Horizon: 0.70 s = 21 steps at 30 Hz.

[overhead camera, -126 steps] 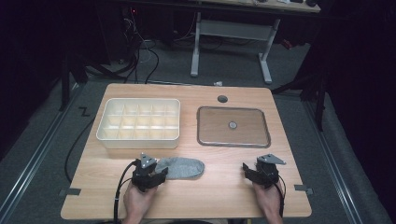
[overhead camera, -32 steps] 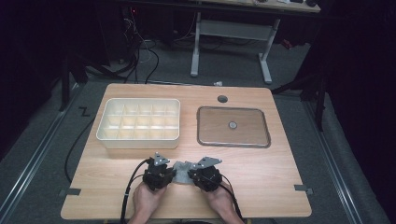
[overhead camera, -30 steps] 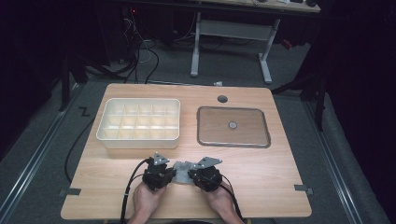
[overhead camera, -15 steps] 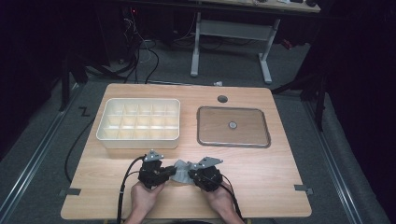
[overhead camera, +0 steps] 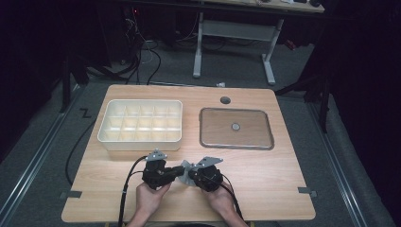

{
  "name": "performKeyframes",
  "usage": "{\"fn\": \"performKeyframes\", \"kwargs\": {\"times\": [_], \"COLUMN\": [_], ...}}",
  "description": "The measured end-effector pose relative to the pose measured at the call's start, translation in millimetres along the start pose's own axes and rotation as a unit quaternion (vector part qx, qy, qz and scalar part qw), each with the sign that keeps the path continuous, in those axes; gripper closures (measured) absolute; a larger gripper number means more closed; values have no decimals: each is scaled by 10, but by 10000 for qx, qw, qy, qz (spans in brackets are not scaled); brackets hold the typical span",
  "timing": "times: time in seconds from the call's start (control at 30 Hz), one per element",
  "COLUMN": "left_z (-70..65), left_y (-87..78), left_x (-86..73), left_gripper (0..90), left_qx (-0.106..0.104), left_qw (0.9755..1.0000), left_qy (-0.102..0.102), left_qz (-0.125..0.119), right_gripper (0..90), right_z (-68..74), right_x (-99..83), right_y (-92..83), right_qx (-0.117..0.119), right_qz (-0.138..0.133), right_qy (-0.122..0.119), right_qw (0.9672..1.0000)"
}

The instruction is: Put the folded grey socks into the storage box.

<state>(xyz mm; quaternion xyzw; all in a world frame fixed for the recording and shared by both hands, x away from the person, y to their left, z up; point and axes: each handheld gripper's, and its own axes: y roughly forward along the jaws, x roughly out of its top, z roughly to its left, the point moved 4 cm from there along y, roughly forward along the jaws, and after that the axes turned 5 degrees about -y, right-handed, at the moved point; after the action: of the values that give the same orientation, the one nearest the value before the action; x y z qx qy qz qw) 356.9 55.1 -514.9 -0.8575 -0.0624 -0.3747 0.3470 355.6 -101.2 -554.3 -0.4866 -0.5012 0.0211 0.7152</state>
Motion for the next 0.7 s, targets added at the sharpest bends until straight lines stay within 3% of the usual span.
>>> {"fn": "performKeyframes", "kwargs": {"times": [0.13, 0.3, 0.37, 0.43, 0.7], "left_z": [27, 75, 87, 88, 39], "left_y": [-24, -85, -94, -99, -115], "left_x": [7, -7, -8, -5, 22], "left_gripper": [834, 834, 834, 834, 834], "left_qx": [118, 280, 312, 311, 253], "left_qw": [9999, 9996, 9995, 9995, 9997], "left_qy": [16, 32, 20, 15, 59], "left_qz": [-18, -22, -19, -21, -20], "right_gripper": [858, 774, 813, 890, 900], "right_z": [10, 27, 14, -6, -27], "right_x": [60, 91, 86, 66, 17], "right_y": [47, -65, -147, -189, -127], "right_qx": [100, -82, -193, -115, -26], "right_qz": [48, -74, -158, -98, 151], "right_qy": [-4, -47, -40, -28, -33], "right_qw": [9999, 9999, 9997, 9999, 9999]}}
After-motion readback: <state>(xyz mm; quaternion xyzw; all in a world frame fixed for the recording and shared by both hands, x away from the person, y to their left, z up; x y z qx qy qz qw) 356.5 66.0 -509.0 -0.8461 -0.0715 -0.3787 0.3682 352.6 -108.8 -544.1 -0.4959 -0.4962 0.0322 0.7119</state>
